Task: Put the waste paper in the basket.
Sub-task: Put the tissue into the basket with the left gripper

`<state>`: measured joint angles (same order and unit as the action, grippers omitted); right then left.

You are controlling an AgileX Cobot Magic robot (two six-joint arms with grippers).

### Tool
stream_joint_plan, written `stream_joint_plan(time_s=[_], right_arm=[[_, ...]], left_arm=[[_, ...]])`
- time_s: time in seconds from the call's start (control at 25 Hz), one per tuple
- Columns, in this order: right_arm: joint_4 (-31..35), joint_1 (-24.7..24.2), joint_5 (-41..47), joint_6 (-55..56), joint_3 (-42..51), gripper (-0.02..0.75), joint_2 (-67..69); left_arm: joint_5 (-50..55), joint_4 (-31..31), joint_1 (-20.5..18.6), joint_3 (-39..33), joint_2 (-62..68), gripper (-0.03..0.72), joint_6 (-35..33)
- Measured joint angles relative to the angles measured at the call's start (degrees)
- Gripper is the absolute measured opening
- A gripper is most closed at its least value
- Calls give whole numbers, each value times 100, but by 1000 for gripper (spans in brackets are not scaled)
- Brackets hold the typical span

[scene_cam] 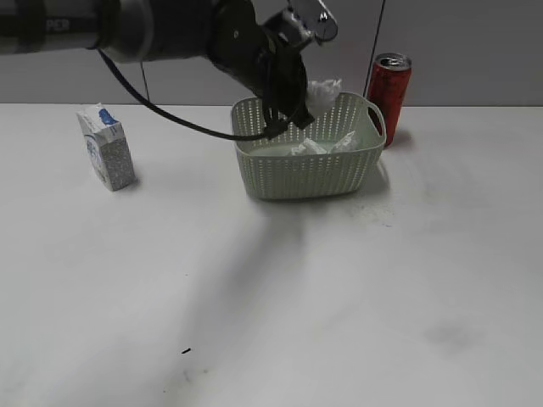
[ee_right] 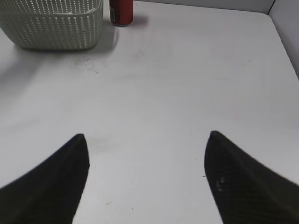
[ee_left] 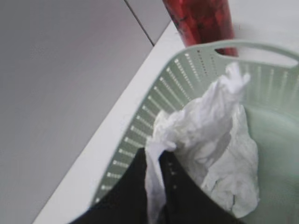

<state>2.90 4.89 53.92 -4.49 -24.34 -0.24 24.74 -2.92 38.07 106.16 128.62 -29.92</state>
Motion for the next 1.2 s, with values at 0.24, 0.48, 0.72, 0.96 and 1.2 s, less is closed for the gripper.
stream_joint_plan(time_s=[0.24,0.48,0.72,0.96,1.2], right_arm=[[0,0,0,0,0,586,-1],[0,0,0,0,0,586,-1],[0,0,0,0,0,586,-1],[0,0,0,5,0,586,-1],[0,0,0,5,0,586,-1]], left_arm=[[433,-300,-11,0,141,568,14],[971,-327,-19,0,-305,645,363],[1391,-541,-374,0,-888,638,992],[1005,-1440,-741,0,-770,612,1740],[1067,-2381,-750,0,-529,610,1880]])
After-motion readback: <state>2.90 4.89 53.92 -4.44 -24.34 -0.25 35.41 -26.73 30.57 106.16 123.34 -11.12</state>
